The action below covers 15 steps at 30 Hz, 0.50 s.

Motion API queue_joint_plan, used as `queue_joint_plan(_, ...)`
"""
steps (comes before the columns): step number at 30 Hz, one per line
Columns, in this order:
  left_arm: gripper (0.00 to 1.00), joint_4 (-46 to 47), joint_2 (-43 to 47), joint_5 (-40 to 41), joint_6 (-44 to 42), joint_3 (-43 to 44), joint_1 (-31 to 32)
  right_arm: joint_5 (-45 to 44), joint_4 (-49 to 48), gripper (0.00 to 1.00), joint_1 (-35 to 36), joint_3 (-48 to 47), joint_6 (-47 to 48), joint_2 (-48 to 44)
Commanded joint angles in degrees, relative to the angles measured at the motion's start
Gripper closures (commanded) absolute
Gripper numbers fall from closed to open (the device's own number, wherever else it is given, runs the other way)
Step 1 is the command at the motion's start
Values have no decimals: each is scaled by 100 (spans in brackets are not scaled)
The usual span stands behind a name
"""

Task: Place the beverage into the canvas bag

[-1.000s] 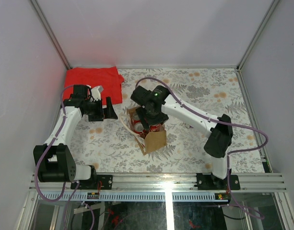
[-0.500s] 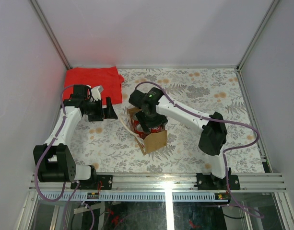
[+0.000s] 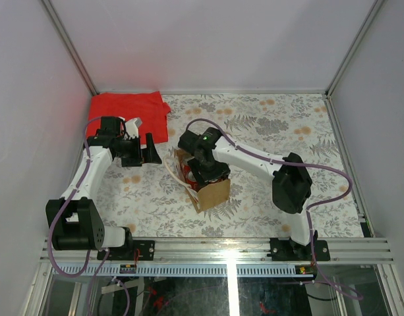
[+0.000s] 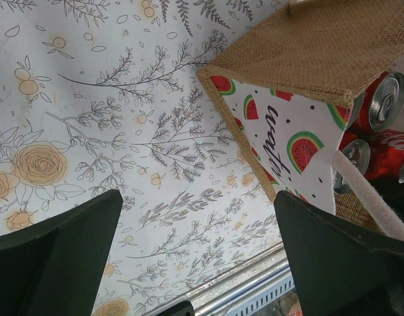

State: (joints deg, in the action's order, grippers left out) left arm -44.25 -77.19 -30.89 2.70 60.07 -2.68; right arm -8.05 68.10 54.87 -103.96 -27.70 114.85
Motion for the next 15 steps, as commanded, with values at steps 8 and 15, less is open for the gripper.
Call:
queue_joint_plan(8, 0, 67, 82, -81, -89, 13, 9, -236, -737, 100, 59, 681, -186, -303)
queue_joint_plan(15, 0, 72, 64, -98, -82, 35, 4, -386, -748, 48, 59, 784, -240, -313)
